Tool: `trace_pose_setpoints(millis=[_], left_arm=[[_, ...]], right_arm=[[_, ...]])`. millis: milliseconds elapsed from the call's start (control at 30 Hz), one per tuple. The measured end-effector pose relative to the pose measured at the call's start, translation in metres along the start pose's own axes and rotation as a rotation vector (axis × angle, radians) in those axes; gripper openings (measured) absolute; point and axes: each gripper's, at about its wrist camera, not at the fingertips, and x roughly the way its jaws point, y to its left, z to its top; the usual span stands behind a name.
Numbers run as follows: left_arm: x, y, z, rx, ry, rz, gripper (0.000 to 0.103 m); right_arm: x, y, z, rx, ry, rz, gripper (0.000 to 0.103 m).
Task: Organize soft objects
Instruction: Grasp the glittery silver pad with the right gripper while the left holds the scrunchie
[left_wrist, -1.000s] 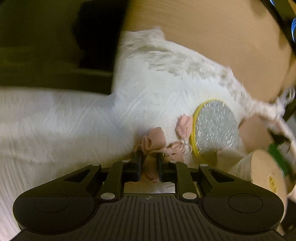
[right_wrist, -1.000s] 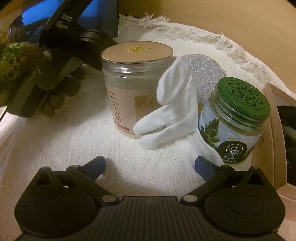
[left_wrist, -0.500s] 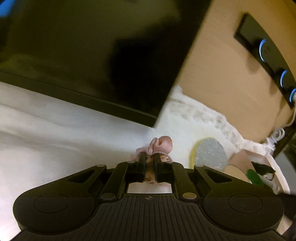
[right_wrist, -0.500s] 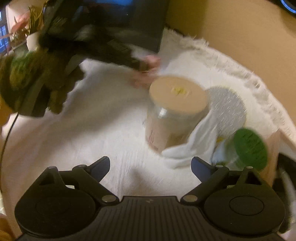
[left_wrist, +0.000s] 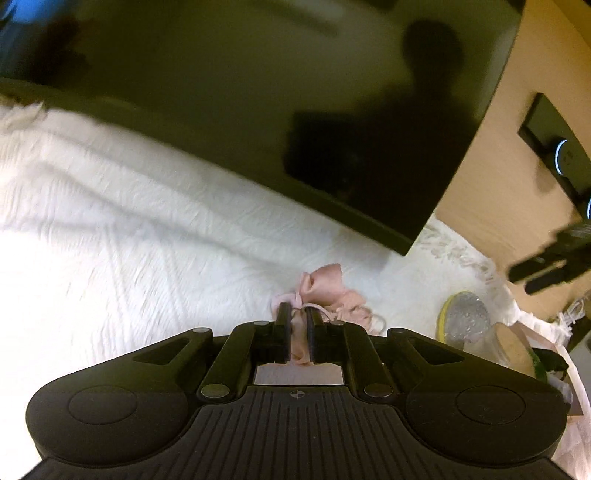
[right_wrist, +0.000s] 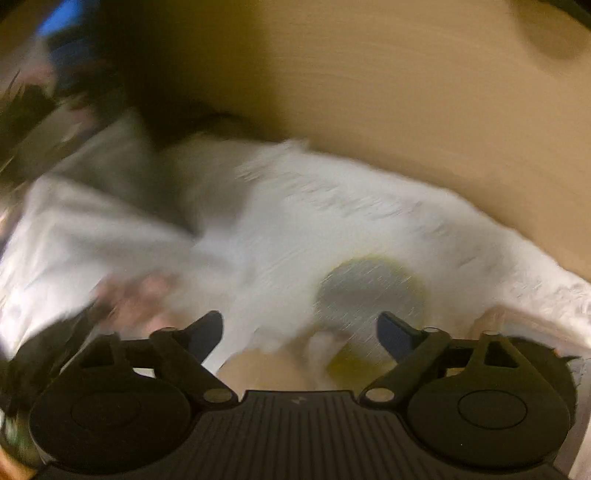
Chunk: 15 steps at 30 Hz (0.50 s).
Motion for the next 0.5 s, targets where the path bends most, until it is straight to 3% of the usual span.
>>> trace_pose_setpoints(millis=[100, 200, 433, 467, 500], left_arm=[[-0.002, 0.002, -0.007, -0.017, -0.003, -0.014, 0.011], [-0.003, 0.006, -0.01, -0.031, -0.004, -0.021, 0.011], [0.0, 0.008, -0.012, -0.053, -0.005, -0.037, 0.012], [0.001, 0.007, -0.012, -0.057, 0.0, -0.038, 0.012], [0.002, 0.007, -0.01, -0.057, 0.008, -0.039, 0.012]], right_arm=[[0.035, -0.019, 0.011, 0.028, 0.051, -0.107, 0.089], [0.066, -0.038, 0.013, 0.082, 0.124, -0.097, 0.089], [0.099, -0.055, 0.01, 0.184, 0.195, 0.059, 0.088], [0.094, -0.054, 0.007, 0.178, 0.183, 0.076, 0.083], [0.084, -0.052, 0.004, 0.167, 0.169, 0.107, 0.069]])
